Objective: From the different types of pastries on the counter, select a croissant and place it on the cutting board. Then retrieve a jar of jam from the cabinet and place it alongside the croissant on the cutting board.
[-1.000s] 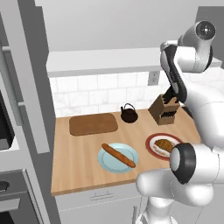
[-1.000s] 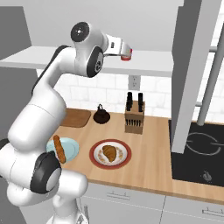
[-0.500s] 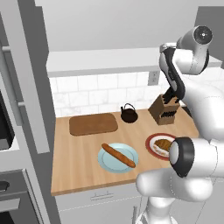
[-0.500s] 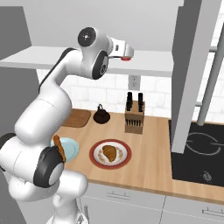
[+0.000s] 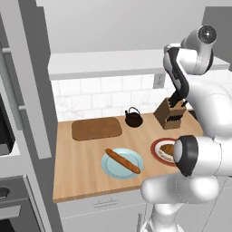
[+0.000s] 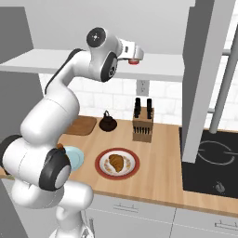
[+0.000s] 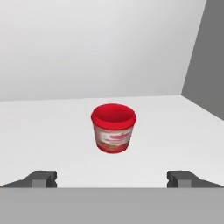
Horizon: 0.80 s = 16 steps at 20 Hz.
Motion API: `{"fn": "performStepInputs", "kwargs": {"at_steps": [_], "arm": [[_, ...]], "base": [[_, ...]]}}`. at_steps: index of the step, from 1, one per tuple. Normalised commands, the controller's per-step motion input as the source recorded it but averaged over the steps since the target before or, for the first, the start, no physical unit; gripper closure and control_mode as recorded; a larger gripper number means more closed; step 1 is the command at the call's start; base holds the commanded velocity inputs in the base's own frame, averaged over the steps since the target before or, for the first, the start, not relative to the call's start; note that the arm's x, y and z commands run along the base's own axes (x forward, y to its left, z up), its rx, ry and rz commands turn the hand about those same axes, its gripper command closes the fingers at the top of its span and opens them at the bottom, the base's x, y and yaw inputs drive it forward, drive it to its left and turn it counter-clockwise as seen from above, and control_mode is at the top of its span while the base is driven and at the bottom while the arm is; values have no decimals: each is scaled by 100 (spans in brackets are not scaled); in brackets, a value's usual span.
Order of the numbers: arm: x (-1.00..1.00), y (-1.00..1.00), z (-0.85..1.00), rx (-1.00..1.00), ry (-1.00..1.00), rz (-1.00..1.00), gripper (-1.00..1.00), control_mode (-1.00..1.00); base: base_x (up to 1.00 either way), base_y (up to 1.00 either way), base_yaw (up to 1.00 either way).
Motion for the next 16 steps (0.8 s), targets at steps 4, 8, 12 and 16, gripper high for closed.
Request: {"fn": "performStepInputs", "kwargs": {"at_steps": [4,8,12,16], "arm": [[19,-15,0,0,2,0,-100,-100],[22,-6,0,0,1,0,-100,-100],[12,0,-6,0,4,0,-100,-100],[20,0,-4,0,5,0,-100,-100]], "base": [[0,0,0],[0,0,0],[0,0,0],[0,0,0]]}}
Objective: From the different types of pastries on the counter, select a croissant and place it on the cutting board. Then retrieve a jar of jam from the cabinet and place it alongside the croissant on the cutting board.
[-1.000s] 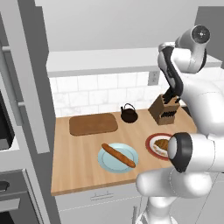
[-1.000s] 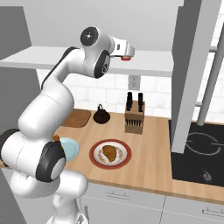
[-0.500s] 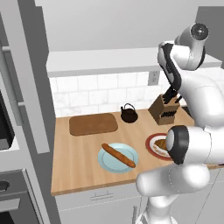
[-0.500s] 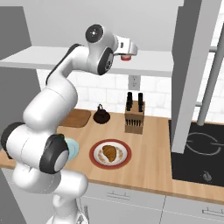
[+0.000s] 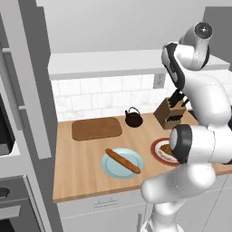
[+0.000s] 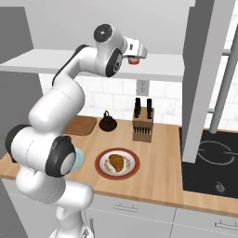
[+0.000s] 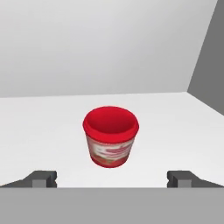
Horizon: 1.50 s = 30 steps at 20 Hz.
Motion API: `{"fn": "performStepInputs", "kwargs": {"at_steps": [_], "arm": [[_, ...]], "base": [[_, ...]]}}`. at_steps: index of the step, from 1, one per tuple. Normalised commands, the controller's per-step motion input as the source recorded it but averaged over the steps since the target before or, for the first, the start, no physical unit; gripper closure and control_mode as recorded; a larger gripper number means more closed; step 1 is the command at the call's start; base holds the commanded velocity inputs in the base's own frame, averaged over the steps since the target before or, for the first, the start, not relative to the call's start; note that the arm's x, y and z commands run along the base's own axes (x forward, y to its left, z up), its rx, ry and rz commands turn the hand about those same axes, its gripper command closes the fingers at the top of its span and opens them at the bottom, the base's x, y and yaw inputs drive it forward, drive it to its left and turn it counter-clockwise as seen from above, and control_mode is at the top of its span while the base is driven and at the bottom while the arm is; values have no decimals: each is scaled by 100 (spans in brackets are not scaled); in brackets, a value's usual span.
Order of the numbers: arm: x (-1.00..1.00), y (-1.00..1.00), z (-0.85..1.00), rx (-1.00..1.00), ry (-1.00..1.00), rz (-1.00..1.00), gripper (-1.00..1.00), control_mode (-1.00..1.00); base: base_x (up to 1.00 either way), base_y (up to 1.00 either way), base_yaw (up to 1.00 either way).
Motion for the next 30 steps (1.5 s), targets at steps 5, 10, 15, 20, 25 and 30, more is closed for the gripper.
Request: {"fn": "performStepInputs", "kwargs": {"at_steps": [5,10,15,20,25,30], "arm": [[24,-3,-5,0,3,0,-100,-100],[13,-8,-20,0,1,0,-100,-100],[11,-7,-8,0,0,0,-100,-100],[17,-9,-7,0,0,0,-100,-100],[43,-3,-8,0,0,0,-100,-100],[55,-1,-6,0,3,0,-100,-100]], "base": [[0,0,0],[0,0,0],[0,0,0],[0,0,0],[0,0,0],[0,0,0]]}}
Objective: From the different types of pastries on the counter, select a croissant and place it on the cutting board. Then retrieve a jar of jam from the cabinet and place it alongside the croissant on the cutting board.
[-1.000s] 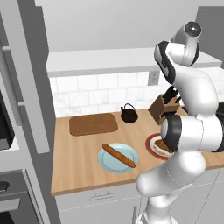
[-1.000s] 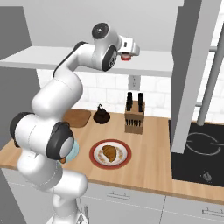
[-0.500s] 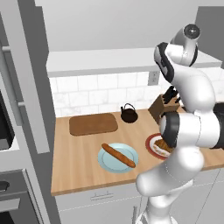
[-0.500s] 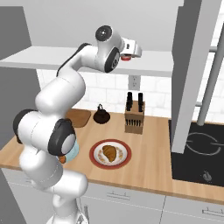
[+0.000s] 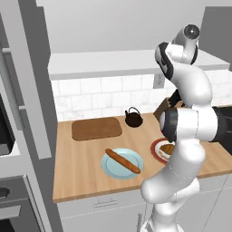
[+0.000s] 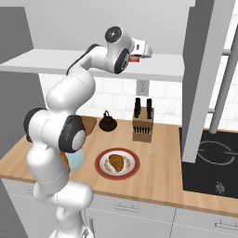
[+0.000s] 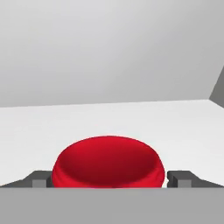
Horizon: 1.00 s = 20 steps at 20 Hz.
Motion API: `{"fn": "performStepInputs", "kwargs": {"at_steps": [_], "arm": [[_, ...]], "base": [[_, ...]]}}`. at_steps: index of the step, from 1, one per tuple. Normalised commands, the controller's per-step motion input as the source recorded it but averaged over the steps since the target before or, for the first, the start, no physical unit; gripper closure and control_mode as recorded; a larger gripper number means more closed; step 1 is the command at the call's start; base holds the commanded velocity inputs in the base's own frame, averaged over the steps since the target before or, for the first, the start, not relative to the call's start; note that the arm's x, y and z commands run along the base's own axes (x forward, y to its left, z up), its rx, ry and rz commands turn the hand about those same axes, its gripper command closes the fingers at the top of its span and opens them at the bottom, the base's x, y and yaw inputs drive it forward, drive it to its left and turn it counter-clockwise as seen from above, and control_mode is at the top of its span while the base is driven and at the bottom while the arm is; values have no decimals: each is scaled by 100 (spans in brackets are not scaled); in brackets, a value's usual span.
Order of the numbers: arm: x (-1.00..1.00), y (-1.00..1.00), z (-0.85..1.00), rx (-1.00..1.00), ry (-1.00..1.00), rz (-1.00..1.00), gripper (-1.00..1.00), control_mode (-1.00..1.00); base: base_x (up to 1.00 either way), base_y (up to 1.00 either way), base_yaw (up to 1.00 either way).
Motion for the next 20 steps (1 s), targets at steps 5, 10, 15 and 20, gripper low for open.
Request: {"fn": "performStepInputs", "kwargs": {"at_steps": [5,10,15,20], "arm": [[20,-3,-10,1,3,0,100,-100],[0,0,-4,6,5,0,100,-100],[-69,11,12,3,-6,0,100,-100],[-96,27,0,0,-19,0,100,-100]], "base": [[0,0,0],[0,0,0],[0,0,0],[0,0,0]]}}
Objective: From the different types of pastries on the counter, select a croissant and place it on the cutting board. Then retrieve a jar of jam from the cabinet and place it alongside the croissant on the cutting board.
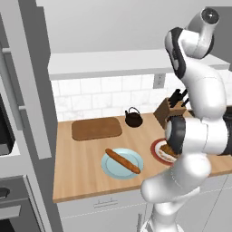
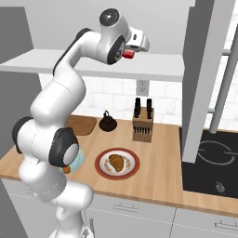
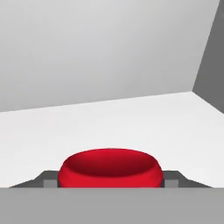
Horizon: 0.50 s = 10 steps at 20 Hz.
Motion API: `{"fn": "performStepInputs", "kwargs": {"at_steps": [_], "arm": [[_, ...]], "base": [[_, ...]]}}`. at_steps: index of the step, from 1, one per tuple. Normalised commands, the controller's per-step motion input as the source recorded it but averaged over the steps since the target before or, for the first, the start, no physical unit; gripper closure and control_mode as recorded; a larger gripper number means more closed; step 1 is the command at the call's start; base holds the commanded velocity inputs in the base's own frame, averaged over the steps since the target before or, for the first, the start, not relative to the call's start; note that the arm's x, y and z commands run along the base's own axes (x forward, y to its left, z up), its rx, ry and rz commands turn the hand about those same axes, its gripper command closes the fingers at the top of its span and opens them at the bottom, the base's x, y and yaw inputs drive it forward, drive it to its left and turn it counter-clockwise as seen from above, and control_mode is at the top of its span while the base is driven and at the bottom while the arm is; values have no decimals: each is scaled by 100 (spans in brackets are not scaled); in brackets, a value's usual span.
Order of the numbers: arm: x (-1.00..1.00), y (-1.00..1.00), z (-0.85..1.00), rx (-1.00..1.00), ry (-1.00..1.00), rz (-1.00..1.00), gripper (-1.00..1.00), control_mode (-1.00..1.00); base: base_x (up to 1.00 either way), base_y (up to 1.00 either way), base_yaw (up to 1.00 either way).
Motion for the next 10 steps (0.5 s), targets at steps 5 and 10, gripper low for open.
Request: {"fn": "performStepInputs", "kwargs": {"at_steps": [5,10], "arm": [[-100,32,3,0,-26,0,100,-100],[-94,40,69,0,-2,16,100,-100]], "base": [[0,0,0],[0,0,0]]}}
